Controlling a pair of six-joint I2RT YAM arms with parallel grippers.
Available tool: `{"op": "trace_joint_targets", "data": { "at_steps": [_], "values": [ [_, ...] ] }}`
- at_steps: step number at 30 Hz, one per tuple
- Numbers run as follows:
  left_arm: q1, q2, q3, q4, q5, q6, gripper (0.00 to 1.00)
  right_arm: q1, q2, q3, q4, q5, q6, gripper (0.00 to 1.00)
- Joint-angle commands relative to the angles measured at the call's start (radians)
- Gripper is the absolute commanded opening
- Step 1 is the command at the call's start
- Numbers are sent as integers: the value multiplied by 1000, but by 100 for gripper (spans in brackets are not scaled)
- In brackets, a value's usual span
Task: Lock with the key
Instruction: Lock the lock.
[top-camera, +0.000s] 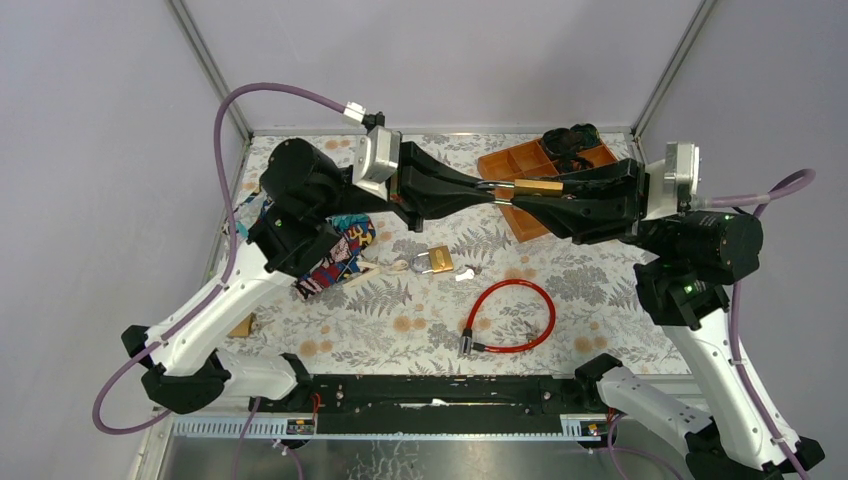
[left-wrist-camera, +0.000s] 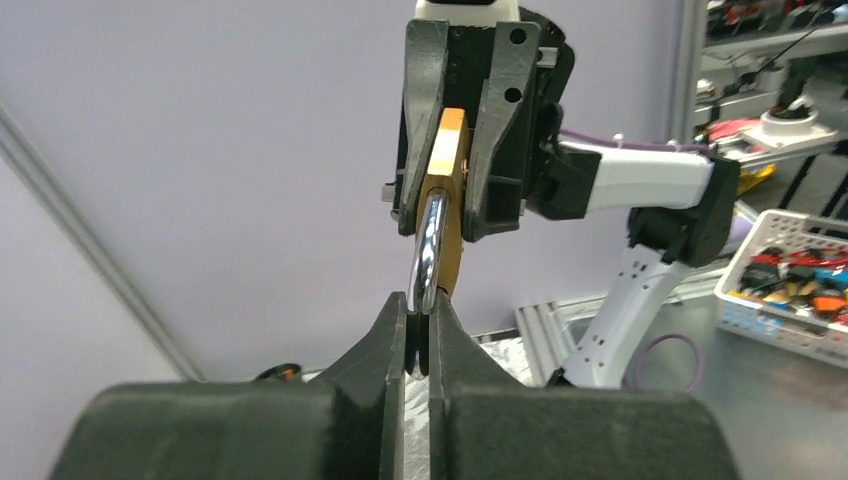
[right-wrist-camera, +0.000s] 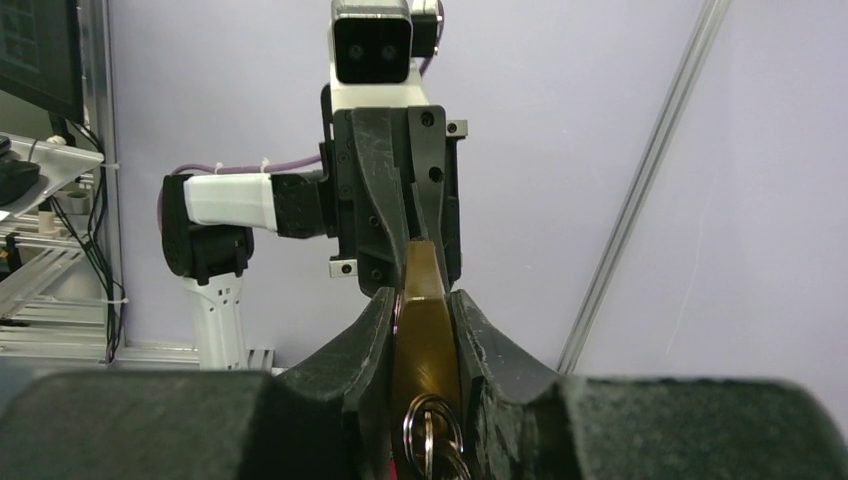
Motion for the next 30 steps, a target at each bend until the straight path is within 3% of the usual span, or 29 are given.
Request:
{"op": "trace_joint_targets", "data": {
  "at_steps": [1, 4, 7, 10, 12, 16, 22, 25, 30],
  "values": [
    [-125, 152, 131, -247, 74, 135, 0, 23, 248, -55, -473, -3, -153, 0],
    [-117, 148, 206, -426, 35, 276, 0, -5, 252, -17, -604, 13, -233, 0],
    [-116, 135, 197, -481, 32, 286, 0, -6, 278, 48, -676, 23, -268, 0],
    [-123, 106, 110, -427, 47, 232, 0, -6, 276, 53, -554, -9, -166, 0],
    [-124, 80, 25, -389, 54, 194, 0, -7, 258, 31, -387, -21, -44, 0],
    [-135, 46, -155, -183, 88, 4, 0, -6, 241, -3, -97, 37, 172, 0],
    [-133, 67, -335, 75, 116, -228, 0, -6, 246, 78, -67, 155, 271, 0],
    [-147, 85, -394, 216, 124, -310, 0, -7, 263, 145, -144, 182, 248, 0],
    [-189, 120, -382, 207, 157, -289, 0, -6, 249, 145, -206, 200, 212, 0]
  ]
}}
